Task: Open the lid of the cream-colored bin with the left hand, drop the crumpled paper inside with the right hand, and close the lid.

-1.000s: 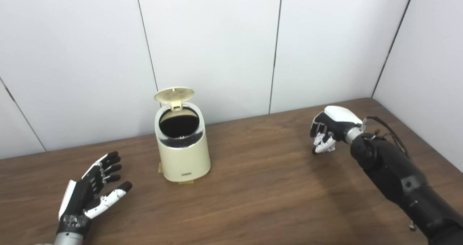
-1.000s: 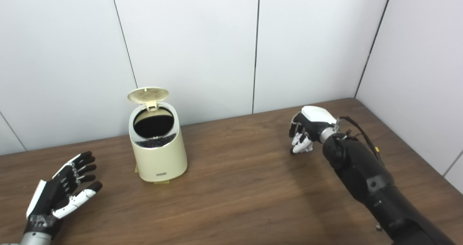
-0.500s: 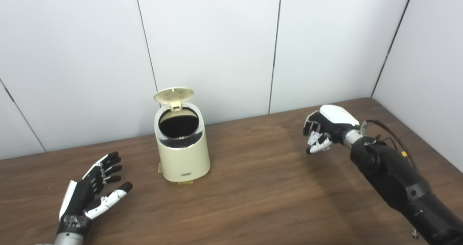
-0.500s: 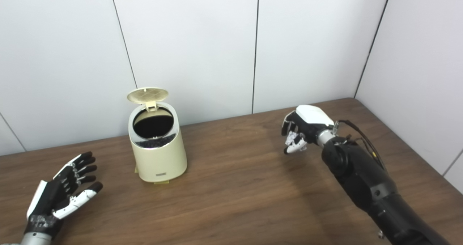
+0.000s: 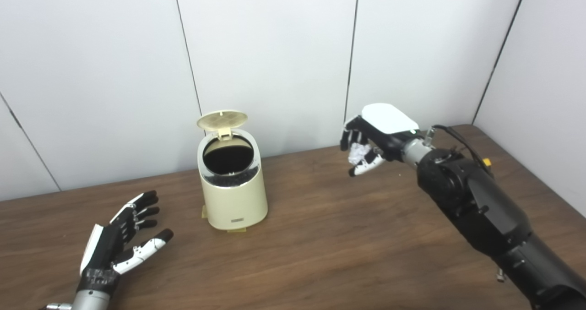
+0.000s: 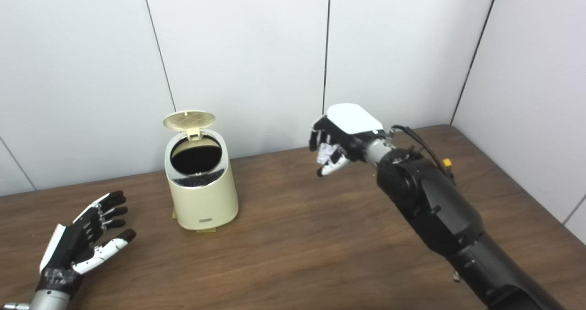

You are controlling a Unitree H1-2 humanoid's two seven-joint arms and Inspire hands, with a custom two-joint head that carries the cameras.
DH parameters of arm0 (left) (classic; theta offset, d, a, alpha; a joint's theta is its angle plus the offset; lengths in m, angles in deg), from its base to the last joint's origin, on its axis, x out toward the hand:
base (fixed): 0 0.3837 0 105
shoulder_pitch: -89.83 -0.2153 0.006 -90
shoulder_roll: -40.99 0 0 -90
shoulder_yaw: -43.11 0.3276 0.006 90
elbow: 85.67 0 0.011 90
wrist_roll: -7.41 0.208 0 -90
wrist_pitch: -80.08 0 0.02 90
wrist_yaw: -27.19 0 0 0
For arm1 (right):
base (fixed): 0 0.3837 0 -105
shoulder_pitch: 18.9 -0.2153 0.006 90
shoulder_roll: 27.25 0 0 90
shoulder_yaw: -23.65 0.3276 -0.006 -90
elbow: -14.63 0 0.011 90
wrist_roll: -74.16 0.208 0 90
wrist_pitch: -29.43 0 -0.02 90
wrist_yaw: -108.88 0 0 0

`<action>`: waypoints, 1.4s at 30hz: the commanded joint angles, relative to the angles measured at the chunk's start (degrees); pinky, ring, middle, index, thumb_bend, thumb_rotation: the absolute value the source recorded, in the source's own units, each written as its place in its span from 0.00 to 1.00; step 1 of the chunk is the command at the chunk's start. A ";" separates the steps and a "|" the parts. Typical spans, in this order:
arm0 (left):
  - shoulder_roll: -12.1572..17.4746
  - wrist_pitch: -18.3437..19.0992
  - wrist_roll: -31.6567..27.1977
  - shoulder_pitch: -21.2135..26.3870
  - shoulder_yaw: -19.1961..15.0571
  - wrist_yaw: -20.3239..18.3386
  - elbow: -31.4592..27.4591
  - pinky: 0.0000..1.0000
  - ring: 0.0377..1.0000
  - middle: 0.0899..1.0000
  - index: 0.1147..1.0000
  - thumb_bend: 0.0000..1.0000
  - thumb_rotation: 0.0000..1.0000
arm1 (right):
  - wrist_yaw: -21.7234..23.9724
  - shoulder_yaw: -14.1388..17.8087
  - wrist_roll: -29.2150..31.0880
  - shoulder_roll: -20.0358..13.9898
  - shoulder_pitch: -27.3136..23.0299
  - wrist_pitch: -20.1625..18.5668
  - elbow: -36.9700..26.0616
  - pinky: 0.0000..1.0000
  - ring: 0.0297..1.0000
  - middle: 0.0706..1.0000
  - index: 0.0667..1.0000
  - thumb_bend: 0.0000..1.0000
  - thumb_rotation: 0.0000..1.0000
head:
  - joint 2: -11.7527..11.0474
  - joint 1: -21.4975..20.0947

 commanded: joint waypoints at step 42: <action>-5.82 -0.98 3.80 2.26 4.12 1.62 3.94 0.76 0.82 0.85 0.87 0.82 0.36 | -11.41 -4.93 -2.89 19.01 -15.69 17.60 10.30 0.27 0.33 0.40 0.50 0.51 0.00 | -1.69 9.14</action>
